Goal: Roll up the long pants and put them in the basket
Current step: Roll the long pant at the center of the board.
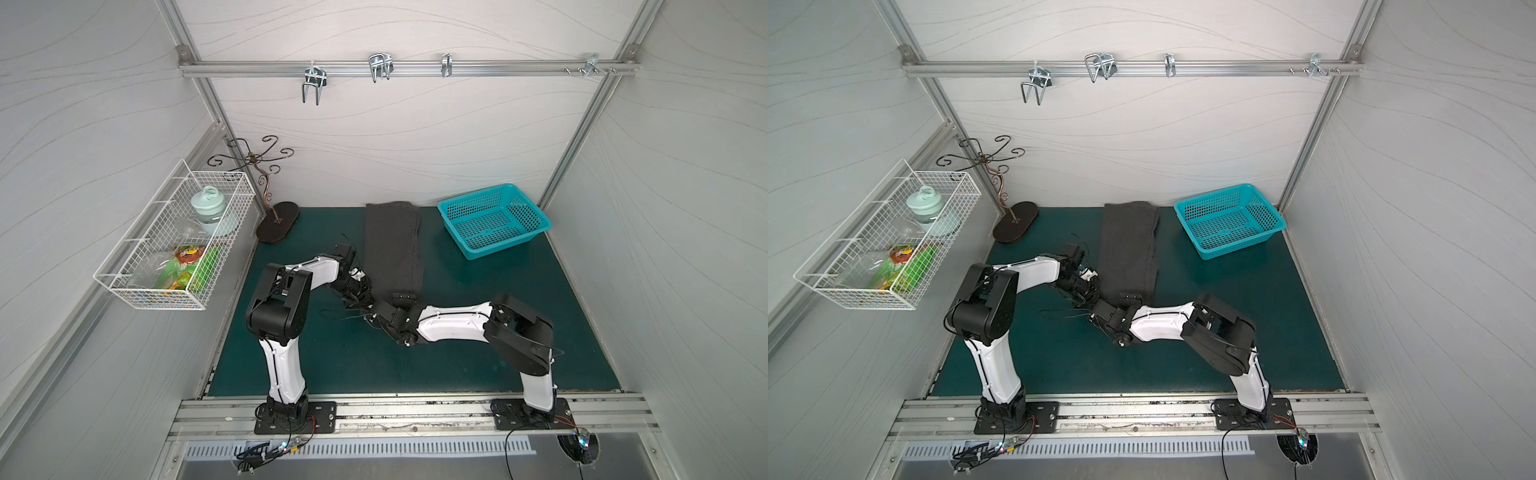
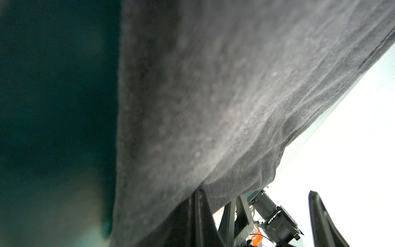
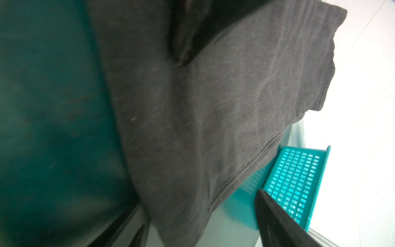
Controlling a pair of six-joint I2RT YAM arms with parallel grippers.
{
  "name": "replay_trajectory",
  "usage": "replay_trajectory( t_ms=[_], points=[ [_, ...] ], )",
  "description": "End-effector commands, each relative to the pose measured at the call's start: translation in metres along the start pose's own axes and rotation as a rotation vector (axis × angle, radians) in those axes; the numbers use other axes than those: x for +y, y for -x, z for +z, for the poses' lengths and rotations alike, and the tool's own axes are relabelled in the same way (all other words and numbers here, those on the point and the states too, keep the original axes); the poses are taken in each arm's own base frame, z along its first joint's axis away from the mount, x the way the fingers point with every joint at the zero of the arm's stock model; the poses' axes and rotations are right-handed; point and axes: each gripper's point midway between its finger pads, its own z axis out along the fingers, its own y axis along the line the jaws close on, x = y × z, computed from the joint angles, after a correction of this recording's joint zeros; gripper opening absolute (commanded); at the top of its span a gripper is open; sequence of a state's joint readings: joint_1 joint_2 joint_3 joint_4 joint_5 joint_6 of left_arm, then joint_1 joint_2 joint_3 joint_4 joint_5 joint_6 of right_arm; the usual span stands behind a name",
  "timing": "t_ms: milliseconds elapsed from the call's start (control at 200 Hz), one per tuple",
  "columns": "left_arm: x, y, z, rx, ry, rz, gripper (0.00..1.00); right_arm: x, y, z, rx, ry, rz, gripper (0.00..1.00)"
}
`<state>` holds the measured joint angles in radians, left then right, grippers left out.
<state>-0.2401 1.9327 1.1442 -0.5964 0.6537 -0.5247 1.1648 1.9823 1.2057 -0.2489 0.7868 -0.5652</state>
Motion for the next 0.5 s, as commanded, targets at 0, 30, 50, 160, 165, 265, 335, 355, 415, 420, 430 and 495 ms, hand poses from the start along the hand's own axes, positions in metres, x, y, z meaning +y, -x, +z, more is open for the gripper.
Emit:
replay_trajectory(
  t_ms=[0, 30, 50, 160, 165, 265, 335, 355, 415, 420, 430, 495],
  points=[
    [0.033, -0.015, 0.012, 0.067, 0.098, -0.064, 0.0, 0.044, -0.027, 0.036, 0.074, 0.136, -0.064, 0.77],
    [0.033, -0.015, 0.012, 0.066, 0.098, -0.064, 0.0, 0.044, -0.028, 0.039, 0.079, 0.137, -0.062, 0.76],
    [0.033, -0.016, 0.012, 0.067, 0.098, -0.065, 0.0, 0.043, -0.029, 0.04, 0.082, 0.138, -0.061, 0.75],
    [0.033, -0.016, 0.013, 0.068, 0.098, -0.065, 0.0, 0.044, -0.033, 0.044, 0.099, 0.157, -0.058, 0.62],
    [0.033, -0.016, 0.013, 0.068, 0.098, -0.065, 0.0, 0.044, -0.033, 0.044, 0.099, 0.158, -0.058, 0.61],
    [0.034, -0.015, 0.013, 0.069, 0.099, -0.066, 0.0, 0.046, -0.035, 0.043, 0.106, 0.171, -0.055, 0.18],
    [0.033, -0.015, 0.014, 0.07, 0.096, -0.065, 0.0, 0.048, -0.038, 0.043, 0.116, 0.184, -0.052, 0.0],
    [0.033, -0.015, 0.013, 0.07, 0.096, -0.065, 0.0, 0.049, -0.038, 0.043, 0.117, 0.188, -0.05, 0.0],
    [0.032, -0.014, 0.013, 0.069, 0.095, -0.062, 0.0, 0.05, -0.04, 0.041, 0.123, 0.204, -0.047, 0.0],
    [0.032, -0.014, 0.013, 0.069, 0.095, -0.062, 0.0, 0.05, -0.039, 0.041, 0.123, 0.204, -0.048, 0.0],
    [0.032, -0.014, 0.013, 0.07, 0.095, -0.062, 0.0, 0.05, -0.039, 0.041, 0.123, 0.206, -0.047, 0.0],
    [0.031, -0.014, 0.012, 0.069, 0.099, -0.059, 0.0, 0.052, -0.039, 0.036, 0.122, 0.235, -0.038, 0.0]
  ],
)
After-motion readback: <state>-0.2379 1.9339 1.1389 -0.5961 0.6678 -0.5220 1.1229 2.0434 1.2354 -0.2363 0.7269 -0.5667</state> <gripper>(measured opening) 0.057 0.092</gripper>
